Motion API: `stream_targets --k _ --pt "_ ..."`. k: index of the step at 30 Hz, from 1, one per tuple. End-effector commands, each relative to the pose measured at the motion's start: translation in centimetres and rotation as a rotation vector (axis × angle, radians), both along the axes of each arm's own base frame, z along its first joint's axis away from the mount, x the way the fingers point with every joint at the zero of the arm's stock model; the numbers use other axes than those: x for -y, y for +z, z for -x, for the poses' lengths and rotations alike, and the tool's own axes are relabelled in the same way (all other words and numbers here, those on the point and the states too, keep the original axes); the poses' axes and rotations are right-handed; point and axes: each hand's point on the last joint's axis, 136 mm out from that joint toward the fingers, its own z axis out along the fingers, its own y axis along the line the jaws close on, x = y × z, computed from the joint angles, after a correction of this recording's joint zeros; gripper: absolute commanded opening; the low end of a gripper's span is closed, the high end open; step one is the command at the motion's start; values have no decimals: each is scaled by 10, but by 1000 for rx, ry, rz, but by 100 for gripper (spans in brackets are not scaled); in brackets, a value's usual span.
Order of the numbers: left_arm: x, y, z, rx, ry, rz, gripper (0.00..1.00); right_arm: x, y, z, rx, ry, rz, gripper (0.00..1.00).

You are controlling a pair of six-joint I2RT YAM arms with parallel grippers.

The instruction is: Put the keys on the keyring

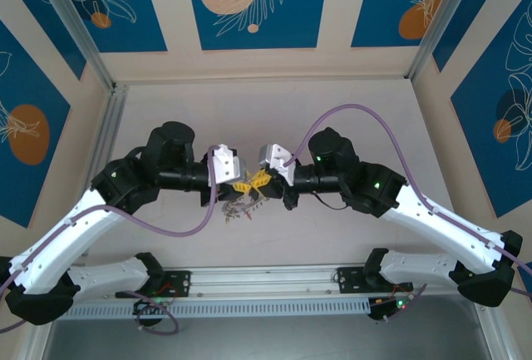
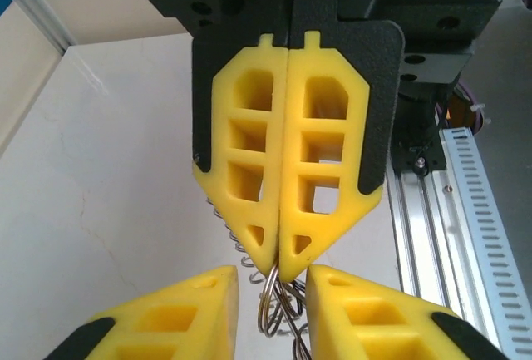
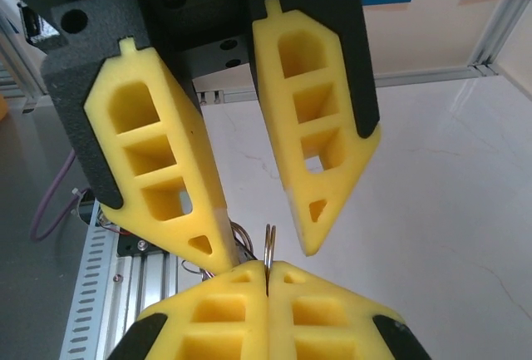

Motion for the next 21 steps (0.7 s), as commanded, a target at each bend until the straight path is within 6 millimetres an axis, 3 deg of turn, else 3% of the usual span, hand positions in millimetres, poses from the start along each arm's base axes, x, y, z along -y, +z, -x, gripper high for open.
stream_targets --k 1,9,21 --pt "-2 -5 -2 14 6 -52 24 -2 31 10 59 49 -83 0" --pt "1 -12 1 -4 -11 -76 0 0 34 11 75 48 -97 0" --pt "8 -19 -3 -20 -1 -43 0 7 47 40 151 139 -172 0"
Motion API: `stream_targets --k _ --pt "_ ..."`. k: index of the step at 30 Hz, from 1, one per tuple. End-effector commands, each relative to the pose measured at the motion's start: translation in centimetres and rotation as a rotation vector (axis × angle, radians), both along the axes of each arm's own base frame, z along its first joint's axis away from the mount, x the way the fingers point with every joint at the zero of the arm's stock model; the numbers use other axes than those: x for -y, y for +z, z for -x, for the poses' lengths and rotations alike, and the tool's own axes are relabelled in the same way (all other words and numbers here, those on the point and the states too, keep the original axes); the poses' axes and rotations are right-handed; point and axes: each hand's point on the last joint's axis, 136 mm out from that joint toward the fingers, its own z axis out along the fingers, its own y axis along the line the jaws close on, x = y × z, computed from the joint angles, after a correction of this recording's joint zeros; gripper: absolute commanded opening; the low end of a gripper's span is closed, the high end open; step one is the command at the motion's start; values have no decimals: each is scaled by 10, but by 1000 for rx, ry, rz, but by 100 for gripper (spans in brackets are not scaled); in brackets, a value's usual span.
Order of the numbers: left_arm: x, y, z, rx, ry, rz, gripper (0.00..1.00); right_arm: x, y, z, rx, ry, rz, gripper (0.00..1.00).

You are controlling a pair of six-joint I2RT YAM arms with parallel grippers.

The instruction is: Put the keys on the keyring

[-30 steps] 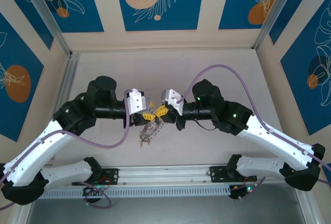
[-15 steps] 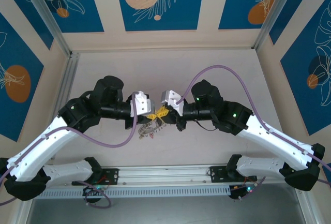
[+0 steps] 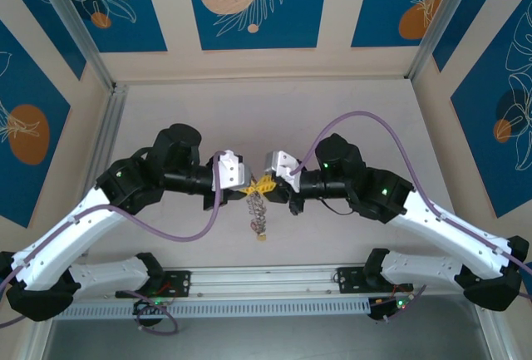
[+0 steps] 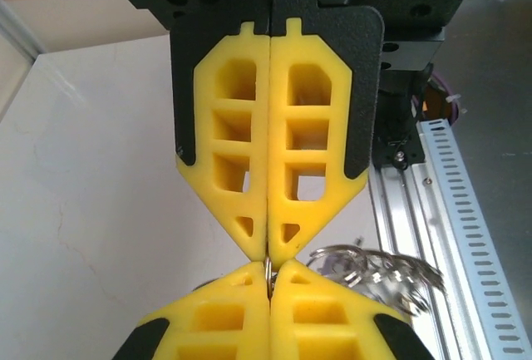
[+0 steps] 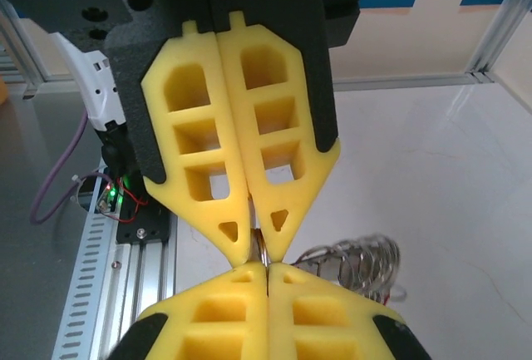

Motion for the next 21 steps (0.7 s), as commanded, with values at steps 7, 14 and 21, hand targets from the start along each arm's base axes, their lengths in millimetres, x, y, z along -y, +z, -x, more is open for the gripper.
stream_targets --k 7,14,21 --pt "0 -6 -12 -5 77 39 0 -7 46 33 114 144 -160 0" --pt "2 -5 -17 3 103 66 0 -8 42 41 95 188 -158 0" --pt "4 -8 -23 17 128 83 0 -9 42 42 97 199 -159 0"
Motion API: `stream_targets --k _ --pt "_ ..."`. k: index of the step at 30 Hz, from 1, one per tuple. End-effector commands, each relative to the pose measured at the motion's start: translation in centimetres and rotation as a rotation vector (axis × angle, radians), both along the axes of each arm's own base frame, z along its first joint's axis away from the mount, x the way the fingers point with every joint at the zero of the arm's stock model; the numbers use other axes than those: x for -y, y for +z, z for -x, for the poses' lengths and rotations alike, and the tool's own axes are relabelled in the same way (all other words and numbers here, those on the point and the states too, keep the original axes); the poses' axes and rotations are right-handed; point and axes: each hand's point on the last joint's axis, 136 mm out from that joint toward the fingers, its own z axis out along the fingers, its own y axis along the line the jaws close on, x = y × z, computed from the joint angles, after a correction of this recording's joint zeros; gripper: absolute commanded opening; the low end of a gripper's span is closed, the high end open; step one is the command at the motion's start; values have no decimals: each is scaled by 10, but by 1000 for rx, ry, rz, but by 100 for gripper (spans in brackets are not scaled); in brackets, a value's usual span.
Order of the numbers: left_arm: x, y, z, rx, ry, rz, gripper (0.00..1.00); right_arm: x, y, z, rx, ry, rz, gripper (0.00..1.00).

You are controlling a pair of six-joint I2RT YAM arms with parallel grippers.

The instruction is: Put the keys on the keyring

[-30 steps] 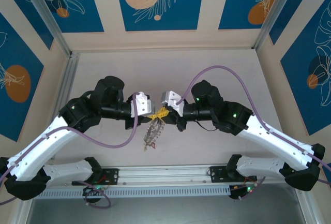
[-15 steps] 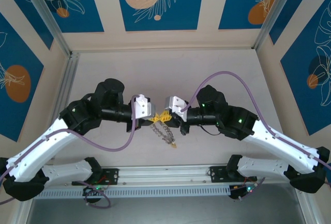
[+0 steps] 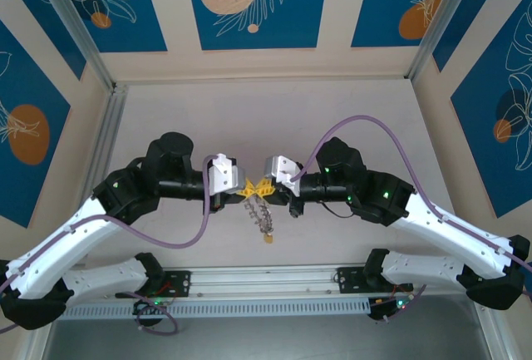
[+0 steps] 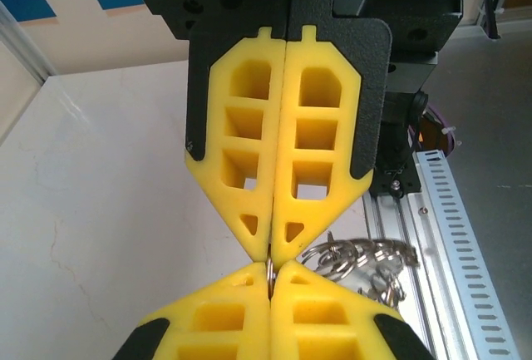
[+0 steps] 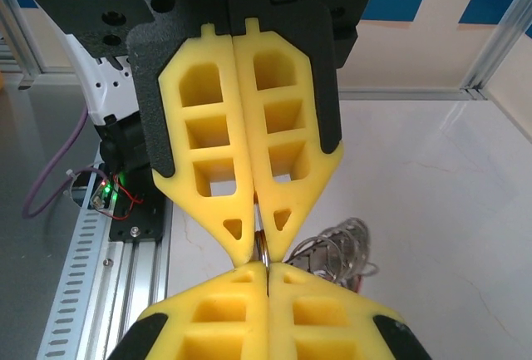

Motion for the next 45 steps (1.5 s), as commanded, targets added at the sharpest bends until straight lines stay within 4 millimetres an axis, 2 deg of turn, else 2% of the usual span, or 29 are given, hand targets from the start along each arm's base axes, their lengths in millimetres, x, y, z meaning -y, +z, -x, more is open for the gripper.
stream_targets --k 1,19,29,45 --pt "4 -6 -27 32 107 -4 0 -7 40 36 48 182 -152 0" --pt "-5 5 -33 54 138 51 0 0 40 42 109 186 -186 0" --pt "-6 14 -33 35 134 117 0 3 30 45 128 181 -181 1" --pt "-8 20 -41 16 154 167 0 10 27 52 209 190 -223 4"
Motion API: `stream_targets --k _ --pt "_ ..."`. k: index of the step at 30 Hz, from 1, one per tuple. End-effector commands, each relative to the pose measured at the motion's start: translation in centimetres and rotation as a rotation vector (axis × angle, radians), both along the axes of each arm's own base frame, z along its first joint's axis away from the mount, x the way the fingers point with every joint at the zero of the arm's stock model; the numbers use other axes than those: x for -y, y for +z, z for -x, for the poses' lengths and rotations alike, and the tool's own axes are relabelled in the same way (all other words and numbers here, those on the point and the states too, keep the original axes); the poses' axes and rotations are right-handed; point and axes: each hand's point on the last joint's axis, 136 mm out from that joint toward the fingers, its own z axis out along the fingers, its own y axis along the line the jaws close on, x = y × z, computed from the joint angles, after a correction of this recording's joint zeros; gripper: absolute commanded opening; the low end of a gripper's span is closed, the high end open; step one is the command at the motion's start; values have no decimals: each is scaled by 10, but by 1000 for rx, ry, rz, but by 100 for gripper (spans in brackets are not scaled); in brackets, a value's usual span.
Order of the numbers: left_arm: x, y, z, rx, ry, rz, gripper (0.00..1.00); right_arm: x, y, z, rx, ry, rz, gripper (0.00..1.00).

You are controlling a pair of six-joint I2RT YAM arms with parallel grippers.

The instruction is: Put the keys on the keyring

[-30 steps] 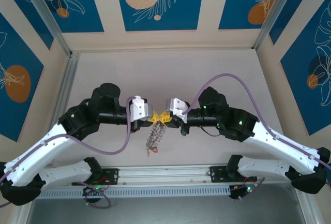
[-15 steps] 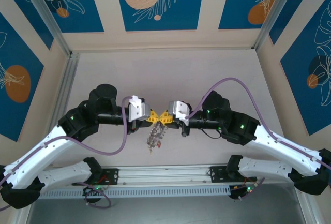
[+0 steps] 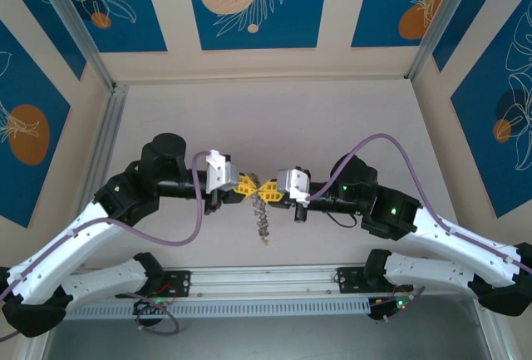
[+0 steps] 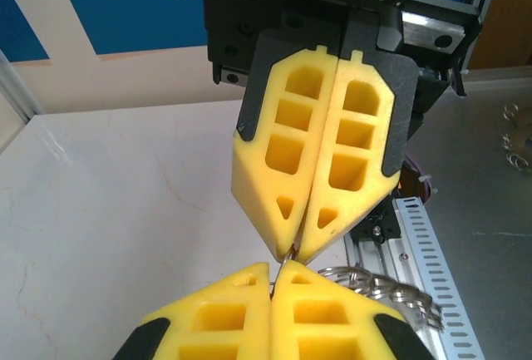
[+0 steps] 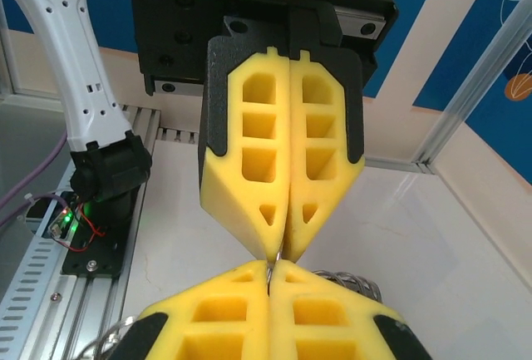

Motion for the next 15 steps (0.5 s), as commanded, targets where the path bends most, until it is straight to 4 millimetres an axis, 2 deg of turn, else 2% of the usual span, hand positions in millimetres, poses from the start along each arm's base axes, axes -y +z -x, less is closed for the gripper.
stream_targets --k 1,7,11,15 --pt "-9 7 -44 47 194 27 0 2 15 41 31 183 -60 4" --pt "-8 11 -45 48 194 45 0 0 15 38 9 165 -50 5" --pt "-10 16 -45 53 192 67 0 3 16 33 -7 127 -65 26" --pt "-11 24 -40 55 168 120 0 4 9 22 -58 72 -52 30"
